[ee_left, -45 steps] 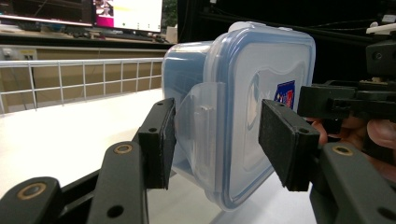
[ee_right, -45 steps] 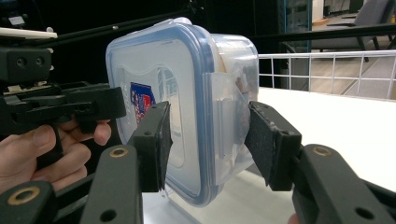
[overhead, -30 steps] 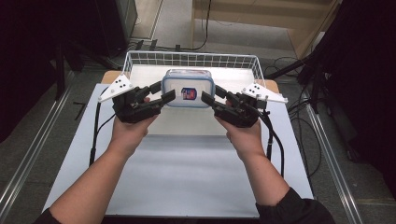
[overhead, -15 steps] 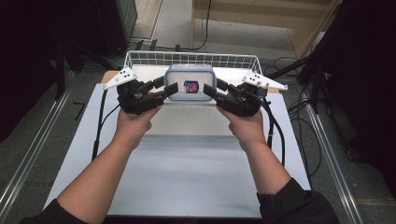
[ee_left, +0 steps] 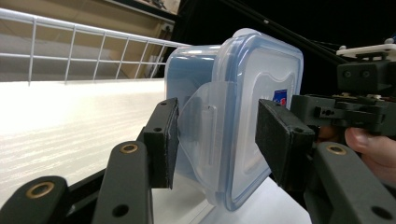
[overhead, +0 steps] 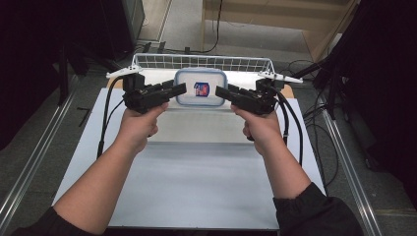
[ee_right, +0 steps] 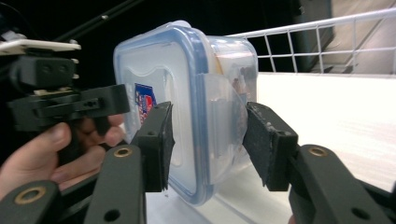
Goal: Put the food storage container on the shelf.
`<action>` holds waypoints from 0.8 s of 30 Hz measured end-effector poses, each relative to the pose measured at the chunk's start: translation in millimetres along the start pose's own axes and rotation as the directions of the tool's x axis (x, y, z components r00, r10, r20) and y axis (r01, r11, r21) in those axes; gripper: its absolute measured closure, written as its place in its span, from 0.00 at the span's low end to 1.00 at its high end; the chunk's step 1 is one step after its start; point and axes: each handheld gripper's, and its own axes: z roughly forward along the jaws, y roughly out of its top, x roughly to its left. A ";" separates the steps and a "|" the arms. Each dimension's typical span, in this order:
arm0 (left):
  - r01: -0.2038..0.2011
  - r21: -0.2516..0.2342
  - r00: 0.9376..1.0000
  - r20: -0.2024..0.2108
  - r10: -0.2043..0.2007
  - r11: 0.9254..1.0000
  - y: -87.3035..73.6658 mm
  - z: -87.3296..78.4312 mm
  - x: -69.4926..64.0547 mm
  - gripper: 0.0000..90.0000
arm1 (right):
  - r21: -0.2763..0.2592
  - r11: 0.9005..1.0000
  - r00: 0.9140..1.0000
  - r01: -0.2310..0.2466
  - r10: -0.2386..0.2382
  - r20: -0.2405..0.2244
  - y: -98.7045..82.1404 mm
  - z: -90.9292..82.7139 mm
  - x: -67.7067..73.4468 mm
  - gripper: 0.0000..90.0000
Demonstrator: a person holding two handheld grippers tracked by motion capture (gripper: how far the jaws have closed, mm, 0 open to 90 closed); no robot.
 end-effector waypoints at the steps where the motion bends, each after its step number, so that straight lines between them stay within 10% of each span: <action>1: 0.005 0.002 1.000 0.001 -0.005 1.000 0.5 0.8 0.4 0.57 | 0.006 1.000 1.000 -0.009 0.009 -0.003 0.7 0.0 -0.8 0.61; 15: 0.128 0.059 0.992 0.003 -0.129 0.990 6.5 5.1 7.5 0.59 | 0.057 0.992 0.993 -0.115 0.117 -0.022 5.4 3.8 -12.7 0.61; 24: 0.135 0.056 0.991 -0.005 -0.135 0.989 5.8 8.7 11.6 0.58 | 0.069 0.987 0.990 -0.144 0.144 -0.006 5.0 7.1 -16.2 0.61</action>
